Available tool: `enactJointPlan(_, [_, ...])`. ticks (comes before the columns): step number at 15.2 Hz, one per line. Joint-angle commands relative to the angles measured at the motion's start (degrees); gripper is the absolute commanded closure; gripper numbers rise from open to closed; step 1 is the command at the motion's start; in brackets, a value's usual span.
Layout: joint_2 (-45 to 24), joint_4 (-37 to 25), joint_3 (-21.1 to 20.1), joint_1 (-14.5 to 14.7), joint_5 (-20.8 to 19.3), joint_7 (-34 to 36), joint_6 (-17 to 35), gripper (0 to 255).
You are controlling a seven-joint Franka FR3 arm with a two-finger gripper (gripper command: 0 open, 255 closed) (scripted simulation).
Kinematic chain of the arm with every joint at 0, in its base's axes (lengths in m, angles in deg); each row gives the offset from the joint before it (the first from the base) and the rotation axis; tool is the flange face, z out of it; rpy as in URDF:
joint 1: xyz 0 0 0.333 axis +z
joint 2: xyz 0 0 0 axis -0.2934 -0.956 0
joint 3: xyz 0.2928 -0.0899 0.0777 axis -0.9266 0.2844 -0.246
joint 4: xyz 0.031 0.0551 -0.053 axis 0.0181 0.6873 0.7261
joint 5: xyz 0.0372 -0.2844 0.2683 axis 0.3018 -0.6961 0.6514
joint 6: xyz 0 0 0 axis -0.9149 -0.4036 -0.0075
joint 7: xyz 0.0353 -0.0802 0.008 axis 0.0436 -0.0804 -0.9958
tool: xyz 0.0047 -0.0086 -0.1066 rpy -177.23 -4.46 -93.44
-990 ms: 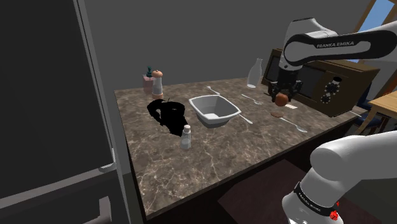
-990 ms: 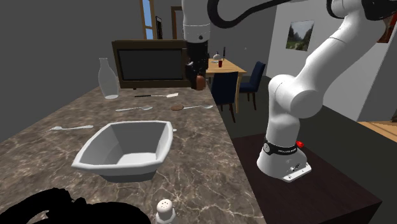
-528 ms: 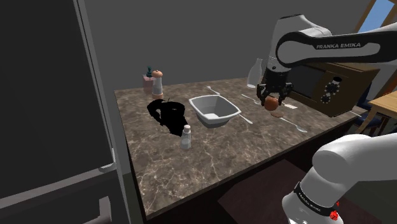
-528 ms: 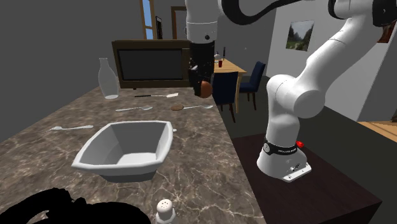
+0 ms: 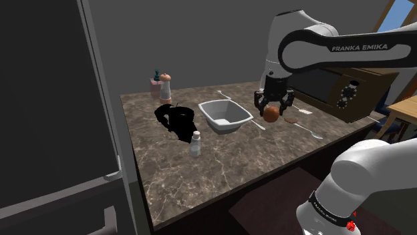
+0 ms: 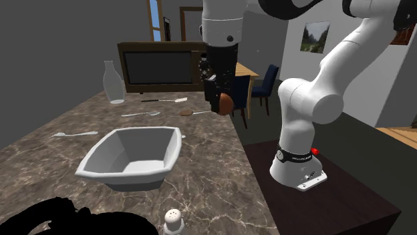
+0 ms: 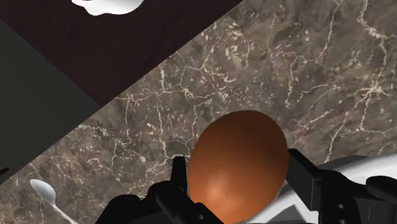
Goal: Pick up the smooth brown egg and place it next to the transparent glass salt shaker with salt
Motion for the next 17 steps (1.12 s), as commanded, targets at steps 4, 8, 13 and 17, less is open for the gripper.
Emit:
enactJointPlan(4, [-3.47,-3.59,-6.72,2.35,4.16,7.46,-0.53,255])
enactJointPlan(8, [-7.3,-7.64,-11.95,3.41,6.47,13.29,-0.82,255])
enactJointPlan(13, [-13.51,-13.99,-18.74,3.76,7.87,20.95,-0.96,255])
enactJointPlan(17, [-19.8,-20.11,-24.6,3.34,7.37,27.66,-1.07,255])
